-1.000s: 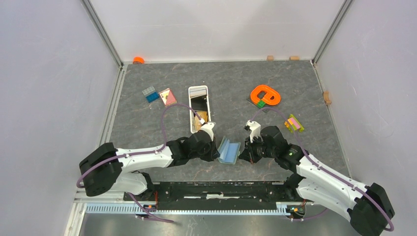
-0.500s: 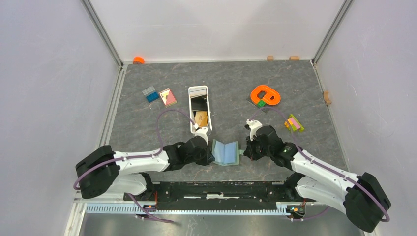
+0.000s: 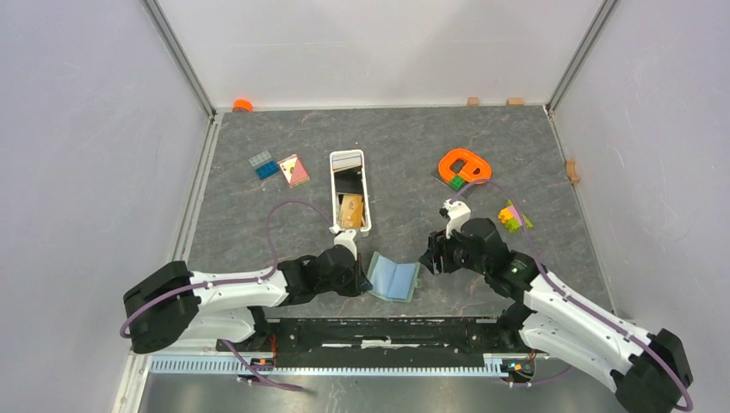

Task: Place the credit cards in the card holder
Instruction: Open the card holder at the center of the board.

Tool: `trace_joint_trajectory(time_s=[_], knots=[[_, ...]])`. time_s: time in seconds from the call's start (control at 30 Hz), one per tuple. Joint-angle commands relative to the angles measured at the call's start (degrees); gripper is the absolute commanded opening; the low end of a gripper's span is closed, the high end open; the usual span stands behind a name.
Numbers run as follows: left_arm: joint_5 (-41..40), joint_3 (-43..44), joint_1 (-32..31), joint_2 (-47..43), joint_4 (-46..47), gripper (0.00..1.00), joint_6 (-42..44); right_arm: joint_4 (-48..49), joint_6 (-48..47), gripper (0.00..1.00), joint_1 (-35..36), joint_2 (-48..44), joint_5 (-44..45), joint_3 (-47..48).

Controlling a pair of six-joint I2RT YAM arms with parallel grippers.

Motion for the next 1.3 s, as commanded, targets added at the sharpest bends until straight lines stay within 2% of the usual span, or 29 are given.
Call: trace_joint_trajectory(time_s=[0.0,0.2,0.4,0.57,0.73,0.93,1.1,1.27], knots=[[0.4,-1.0,-0.35,-2.6,3.19,0.02,-2.49,6.64,4.28,0.6,0.74,-3.77,-7.2,2.7],[0.35,-1.61,-0.32,-3.64,3.76,0.02,-3.07,13.72,7.35,0.55,4.25,-2.57,-9.99,2.53],[0.25,-2.14,-0.38,-3.42,4.47,0.02,-3.24,20.46,11.8,0.5,8.71,3.04,-7.44,-2.08],[0.66,-2.06,-0.36,-2.85,4.63,0.02,-2.43,25.61,14.81,0.49,10.15,8.72,-4.88,-6.32],[1.79,-1.24,-0.25,-1.89,4.88,0.05,0.2,26.89,14.94,0.48,10.5,14.59,-3.64,-5.84],[4.67,0.72,-0.21,2.17,5.1,0.05,0.91,29.47,16.32,0.49,11.08,14.49,-2.76,-7.81],[4.56,-2.39,-0.19,-0.05,7.45,0.19,-1.61,29.76,16.24,0.49,11.15,14.47,-3.16,-9.55],[3.45,-3.62,-0.21,-5.44,4.01,0.49,-1.68,31.59,15.68,0.49,11.15,15.78,-3.92,-10.59]])
